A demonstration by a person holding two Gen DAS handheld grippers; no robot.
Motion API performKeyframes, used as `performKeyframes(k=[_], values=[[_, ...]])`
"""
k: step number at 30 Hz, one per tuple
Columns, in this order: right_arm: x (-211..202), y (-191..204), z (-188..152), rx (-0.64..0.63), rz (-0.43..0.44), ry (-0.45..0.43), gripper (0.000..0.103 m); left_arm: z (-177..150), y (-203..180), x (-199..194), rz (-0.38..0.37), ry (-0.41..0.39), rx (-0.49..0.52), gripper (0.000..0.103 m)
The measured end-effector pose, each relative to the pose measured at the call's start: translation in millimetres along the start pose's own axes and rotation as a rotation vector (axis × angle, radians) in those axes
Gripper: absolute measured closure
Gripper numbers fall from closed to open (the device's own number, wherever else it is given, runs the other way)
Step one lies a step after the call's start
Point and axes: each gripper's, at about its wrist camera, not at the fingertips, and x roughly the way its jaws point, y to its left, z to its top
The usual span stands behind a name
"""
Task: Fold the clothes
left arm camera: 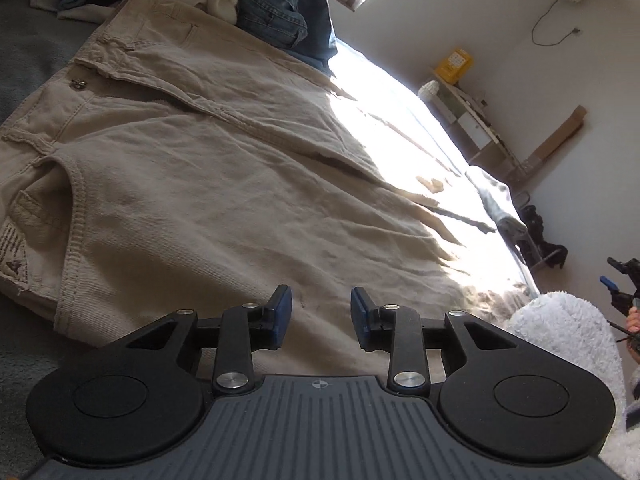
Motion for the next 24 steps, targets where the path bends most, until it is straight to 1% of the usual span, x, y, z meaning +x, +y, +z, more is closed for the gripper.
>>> performKeyframes(k=[2,3,4,7,8,10,11,13,15,16,17,19,20,21,22,23,24], values=[[21.2,28.7,-22.5,-0.137,0.037,0.09,0.053,4.3,-7.2,16.8,0.054,0.053,0.027,0.071],[28.9,38.0,-30.1,-0.176,0.038,0.102,0.053,4.1,-9.5,22.1,0.097,0.082,0.055,0.071],[39.5,51.9,-42.1,-0.21,0.052,0.122,0.053,-1.0,-9.7,25.7,0.174,0.122,0.09,0.071],[68.2,80.5,-69.9,-0.266,0.088,0.181,0.053,-19.4,12.3,7.2,0.197,0.148,0.05,0.073],[77.5,93.0,-79.2,-0.317,0.097,0.202,0.053,-23.8,24.5,-4.9,0.196,0.148,0.008,0.076],[96.2,118.1,-97.8,-0.42,0.115,0.244,0.053,-33.0,43.2,-24.3,0.202,0.142,-0.063,0.079],[110.3,138.2,-114.5,-0.518,0.131,0.28,0.053,-36.6,49.4,-33.8,0.223,0.131,-0.09,0.079],[129.3,169.7,-144.0,-0.671,0.164,0.327,0.053,-39.2,46.4,-46.2,0.234,0.099,-0.08,0.08],[139.3,217.7,-188.2,-0.851,0.246,0.38,0.055,-37.0,32.2,-54.1,0.245,0.068,-0.022,0.076],[144.5,231.3,-203.5,-0.899,0.278,0.392,0.055,-35.1,23.7,-57.5,0.244,0.055,0.014,0.076],[149.0,242.7,-217.7,-0.923,0.311,0.415,0.055,-33.7,20.0,-58.2,0.244,0.051,0.018,0.075],[158.0,265.3,-245.9,-0.97,0.378,0.462,0.055,-29.1,17.3,-56.0,0.216,0.049,-0.006,0.075],[165.2,269.6,-255.8,-0.979,0.401,0.49,0.055,-27.6,14.9,-51.5,0.212,0.052,0.001,0.075],[172.5,273.8,-265.5,-0.988,0.423,0.519,0.055,-26.6,14.1,-49.2,0.227,0.055,0.008,0.075],[178.0,273.9,-270.0,-0.999,0.409,0.53,0.055,-25.3,13.3,-45.0,0.246,0.052,0.014,0.075],[183.4,273.8,-274.3,-1.011,0.395,0.541,0.055,-23.8,13.8,-41.4,0.24,0.051,0.016,0.075],[188.7,273.8,-278.7,-1.022,0.381,0.552,0.055,-22.6,15.2,-39.8,0.254,0.048,0.015,0.075]])
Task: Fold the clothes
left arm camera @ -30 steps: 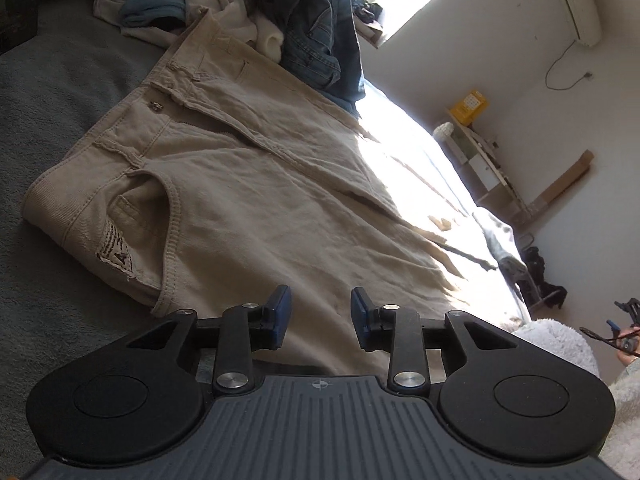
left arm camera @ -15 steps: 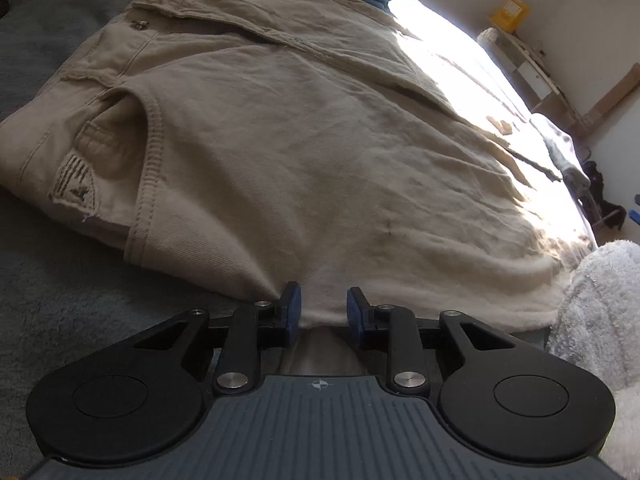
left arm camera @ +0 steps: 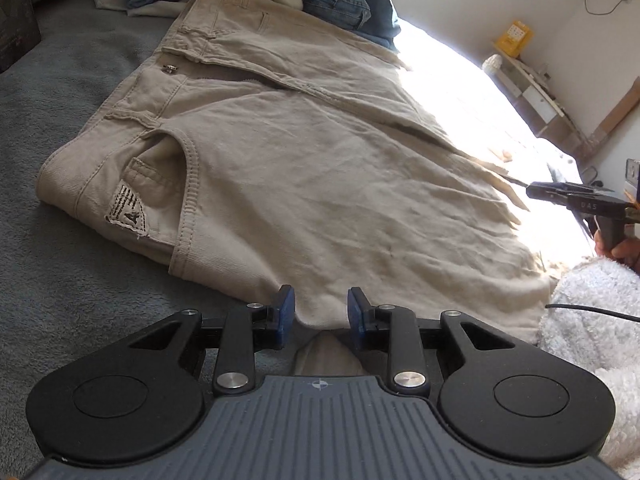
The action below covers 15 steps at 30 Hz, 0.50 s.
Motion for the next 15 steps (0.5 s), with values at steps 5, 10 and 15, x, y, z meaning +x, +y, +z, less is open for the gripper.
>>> performKeyframes(k=[5,10,15], values=[[6.4,-27.2,-13.7,0.139,-0.038,0.013,0.055,-4.2,30.0,5.5,0.128,0.106,-0.148,0.079],[-9.2,-46.5,-22.6,0.227,-0.028,-0.059,0.055,2.9,22.3,-34.4,0.081,0.03,-0.076,0.075],[-25.8,-56.6,-27.0,0.221,-0.014,-0.094,0.055,29.8,-0.5,-36.7,-0.038,-0.056,-0.018,0.072]])
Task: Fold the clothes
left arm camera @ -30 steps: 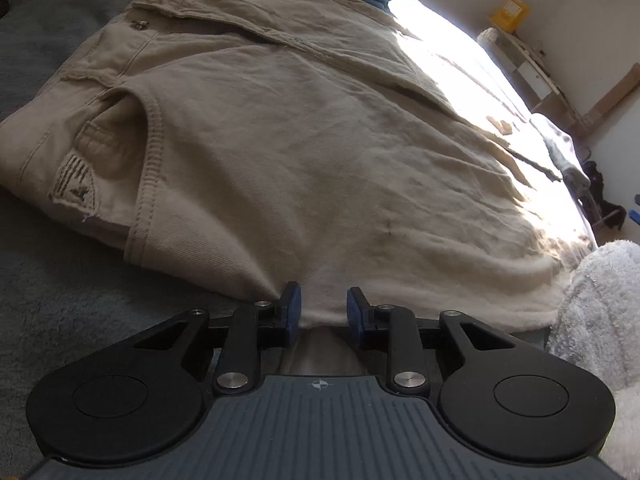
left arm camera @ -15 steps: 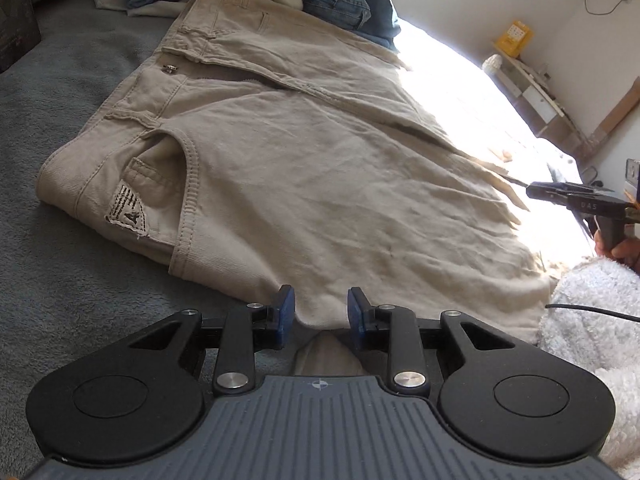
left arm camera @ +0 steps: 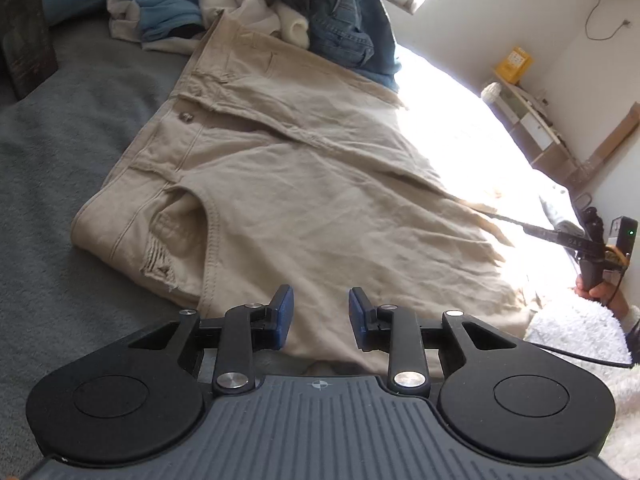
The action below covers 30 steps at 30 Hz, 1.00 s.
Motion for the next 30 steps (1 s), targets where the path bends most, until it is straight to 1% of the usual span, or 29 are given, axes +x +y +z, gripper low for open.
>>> performKeyframes(k=[2,4,5,7,8,9,13,15,17,18,20,22,23,24,25,26,27,28,30], values=[[-6.5,-5.1,-3.4,-0.01,-0.023,0.011,0.055,7.9,-11.7,18.9,0.011,0.007,0.042,0.072],[-19.3,-19.7,-11.0,0.033,-0.065,0.006,0.055,11.8,-26.2,41.0,0.032,0.005,0.093,0.072],[-29.7,-30.2,-17.0,0.075,-0.092,-0.011,0.055,10.7,-31.6,53.2,0.06,0.008,0.114,0.072],[-49.8,-50.0,-29.7,0.169,-0.105,-0.039,0.055,7.3,-33.6,72.8,0.126,0.043,0.138,0.072],[-59.2,-59.9,-38.6,0.214,-0.11,-0.049,0.055,4.4,-31.1,78.8,0.147,0.059,0.135,0.072],[-64.1,-65.5,-45.0,0.236,-0.115,-0.048,0.055,1.6,-27.5,81.4,0.147,0.064,0.124,0.072],[-59.7,-92.2,-77.8,0.351,-0.187,0.055,0.055,-2.4,-15.7,84.4,0.129,0.059,0.08,0.073],[-49.8,-104.1,-86.9,0.405,-0.241,0.066,0.065,-1.2,-13.7,83.8,0.121,0.058,0.062,0.072],[-47.5,-117.5,-85.3,0.501,-0.252,-0.017,0.065,-0.7,-11.9,83.2,0.113,0.056,0.052,0.072],[-49.5,-123.4,-80.8,0.551,-0.294,-0.066,0.063,-0.1,-11.2,82.9,0.109,0.053,0.046,0.072],[-63.1,-137.2,-71.2,0.672,-0.431,-0.158,0.062,0.5,-9.7,77.7,0.102,0.038,0.03,0.072],[-91.0,-156.4,-74.1,0.848,-0.424,-0.298,0.062,0.1,-8.3,68.7,0.094,0.017,0.019,0.072],[-110.3,-166.1,-80.4,0.942,-0.397,-0.388,0.061,-0.9,-7.1,63.5,0.076,0.01,0.013,0.071],[-126.5,-168.7,-84.0,0.967,-0.423,-0.444,0.061,-2.0,-5.9,58.3,0.059,0.003,0.007,0.071],[-142.7,-171.0,-87.5,0.989,-0.451,-0.499,0.06,-3.8,-4.4,53.9,0.026,0.006,-0.004,0.07],[-156.9,-169.1,-87.8,0.951,-0.513,-0.533,0.056,-5.5,-3.5,51.1,-0.005,0.015,-0.01,0.07],[-166.0,-165.3,-86.1,0.901,-0.579,-0.538,0.053,-7.2,-4.4,49.8,-0.019,0.023,-0.005,0.07],[-171.2,-162.7,-85.1,0.867,-0.617,-0.537,0.053,-9.0,-5.3,48.6,-0.034,0.03,0.0,0.07],[-178.1,-161.8,-82.2,0.822,-0.645,-0.537,0.051,-11.2,-8.5,49.9,-0.034,0.039,0.011,0.069]])
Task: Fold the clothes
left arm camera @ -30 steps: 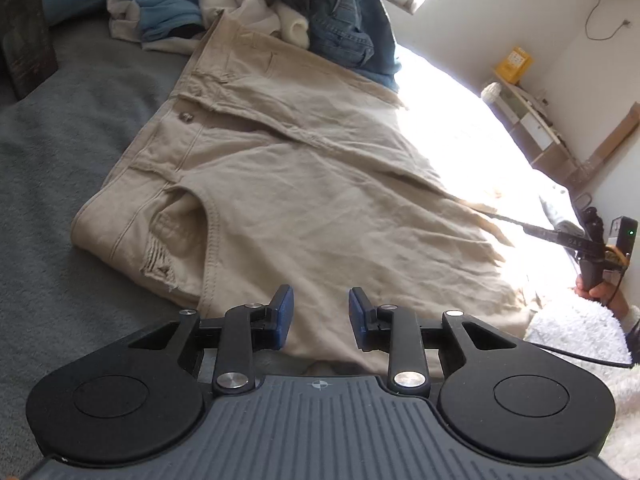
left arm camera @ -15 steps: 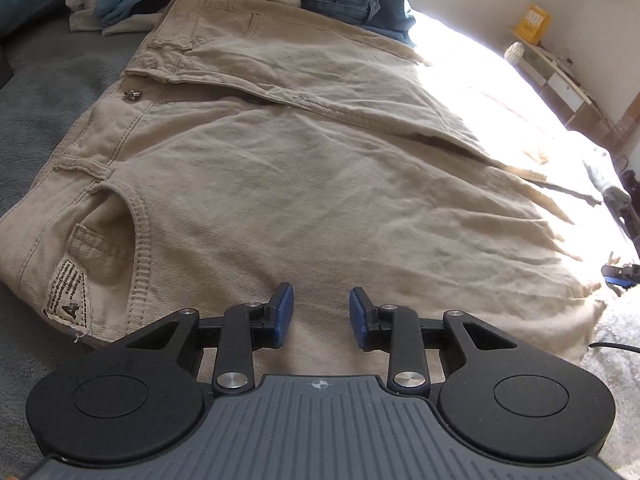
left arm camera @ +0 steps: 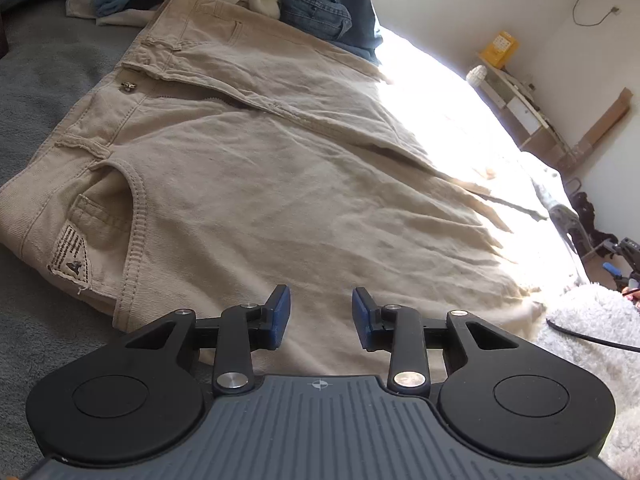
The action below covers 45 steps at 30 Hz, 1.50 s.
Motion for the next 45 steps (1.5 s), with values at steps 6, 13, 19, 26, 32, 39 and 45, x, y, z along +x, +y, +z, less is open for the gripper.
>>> performKeyframes(k=[6,13,19,26,32,39,45], values=[[13.5,-8.6,23.0,0.194,0.002,-0.01,0.049,1.9,-4.7,7.4,-0.012,0.003,-0.028,0.069],[13.2,30.7,63.6,0.084,0.049,-0.112,0.043,-1.3,-8.7,12.7,-0.021,0.024,-0.03,0.069],[16.4,31.4,80.8,0.206,0.13,-0.094,0.042,-1.4,-15.9,17.7,-0.024,0.04,-0.017,0.069],[-23.6,0.9,102.5,0.169,0.263,0.04,0.042,-11.6,-15.7,11.2,-0.064,0.091,-0.027,0.069],[-64.6,-28.3,90.6,-0.085,0.105,0.233,0.037,-19.3,-9.7,12.5,-0.07,0.128,-0.074,0.069],[-60.8,-60.7,-15.6,-0.029,0.006,0.574,0.037,-27.5,7.1,9.4,-0.13,0.133,-0.229,0.069],[-47.8,-66.6,-69.9,0.058,-0.033,0.64,0.037,-28.4,19.9,6.6,-0.113,0.083,-0.351,0.069]])
